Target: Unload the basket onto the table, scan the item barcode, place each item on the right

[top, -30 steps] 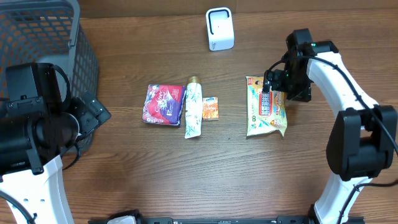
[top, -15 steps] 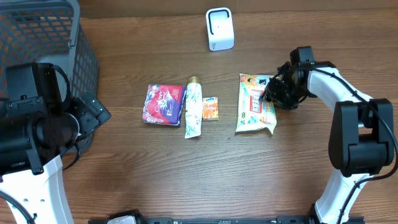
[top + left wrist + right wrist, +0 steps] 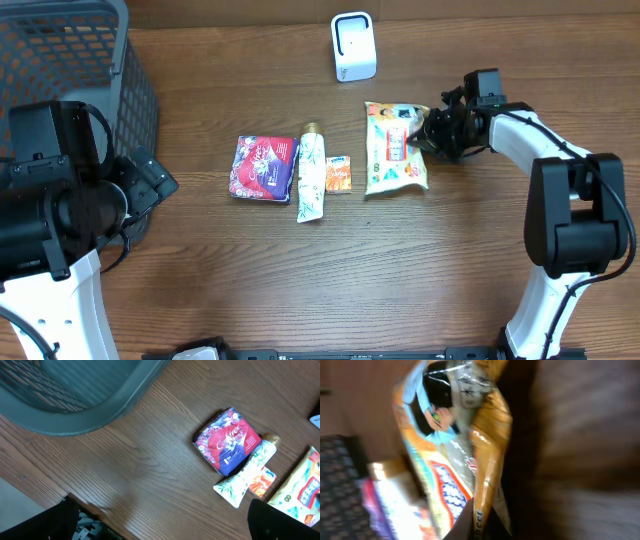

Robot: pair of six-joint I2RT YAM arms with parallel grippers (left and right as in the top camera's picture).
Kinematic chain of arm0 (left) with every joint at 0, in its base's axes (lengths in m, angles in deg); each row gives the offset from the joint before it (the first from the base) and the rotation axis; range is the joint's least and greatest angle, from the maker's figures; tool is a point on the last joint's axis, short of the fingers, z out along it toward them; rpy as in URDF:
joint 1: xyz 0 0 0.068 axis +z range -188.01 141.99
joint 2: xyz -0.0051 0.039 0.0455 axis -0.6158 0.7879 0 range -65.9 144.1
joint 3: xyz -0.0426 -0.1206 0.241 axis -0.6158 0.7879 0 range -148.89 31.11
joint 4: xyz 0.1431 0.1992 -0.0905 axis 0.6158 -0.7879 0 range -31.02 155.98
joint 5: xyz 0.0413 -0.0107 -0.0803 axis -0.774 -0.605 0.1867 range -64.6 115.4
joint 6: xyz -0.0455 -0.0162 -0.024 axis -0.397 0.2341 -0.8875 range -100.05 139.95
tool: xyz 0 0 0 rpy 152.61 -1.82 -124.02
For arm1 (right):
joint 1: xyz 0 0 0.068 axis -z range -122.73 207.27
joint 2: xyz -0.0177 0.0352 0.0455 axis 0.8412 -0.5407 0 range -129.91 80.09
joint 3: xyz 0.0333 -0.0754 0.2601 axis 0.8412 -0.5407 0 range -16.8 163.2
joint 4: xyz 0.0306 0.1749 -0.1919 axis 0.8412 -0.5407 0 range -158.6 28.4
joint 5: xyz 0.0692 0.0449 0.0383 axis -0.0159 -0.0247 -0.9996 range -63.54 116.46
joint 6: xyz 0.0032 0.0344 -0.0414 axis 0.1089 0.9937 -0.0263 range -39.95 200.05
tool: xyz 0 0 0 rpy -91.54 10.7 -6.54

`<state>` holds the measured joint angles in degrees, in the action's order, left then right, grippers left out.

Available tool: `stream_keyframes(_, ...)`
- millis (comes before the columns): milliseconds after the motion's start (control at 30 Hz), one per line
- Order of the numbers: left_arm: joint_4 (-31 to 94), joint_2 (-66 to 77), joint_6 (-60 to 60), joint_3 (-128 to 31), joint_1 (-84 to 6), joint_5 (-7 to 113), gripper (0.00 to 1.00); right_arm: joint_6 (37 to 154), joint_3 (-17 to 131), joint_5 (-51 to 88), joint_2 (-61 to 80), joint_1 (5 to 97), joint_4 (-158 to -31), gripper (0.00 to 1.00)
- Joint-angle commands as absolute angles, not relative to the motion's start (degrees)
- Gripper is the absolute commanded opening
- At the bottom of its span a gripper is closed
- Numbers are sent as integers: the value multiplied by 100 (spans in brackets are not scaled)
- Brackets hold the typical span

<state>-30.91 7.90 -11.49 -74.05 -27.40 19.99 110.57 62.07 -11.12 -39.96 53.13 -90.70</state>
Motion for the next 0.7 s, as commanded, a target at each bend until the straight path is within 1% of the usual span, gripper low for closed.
stream_keyframes(0,-3084,799,-1238,-7396,-2714,1944,100,11840,6895,-1757,-3972,5374,-8860,4)
stream_keyframes(100,-3082,799,-1238,-7396,-2714,1944,100,11947,7409,-1735,-3972,5394,-8873,4)
stream_keyframes(233,-3084,799,-1238,-7396,-2714,1944,100,11590,7483,-1479,-3972,5392,-9212,4)
stream_keyframes(367,-3082,799,-1238,-7396,-2714,1944,100,10991,7481,-419,-3972,5368,-10237,4)
stream_keyframes(533,-3084,799,-1238,-7396,-2714,1944,100,10065,7475,1295,-3972,5306,-12060,4)
stream_keyframes(567,-3084,799,-1238,-7396,-2714,1944,100,9960,7477,1445,-3972,5306,-12250,24)
stream_keyframes(633,-3082,799,-1238,-7396,-2714,1944,100,9846,7479,1622,-3972,5335,-12478,84)
stream_keyframes(667,-3084,799,-1238,-7396,-2714,1944,100,9765,7479,1638,-3972,5352,-12521,100)
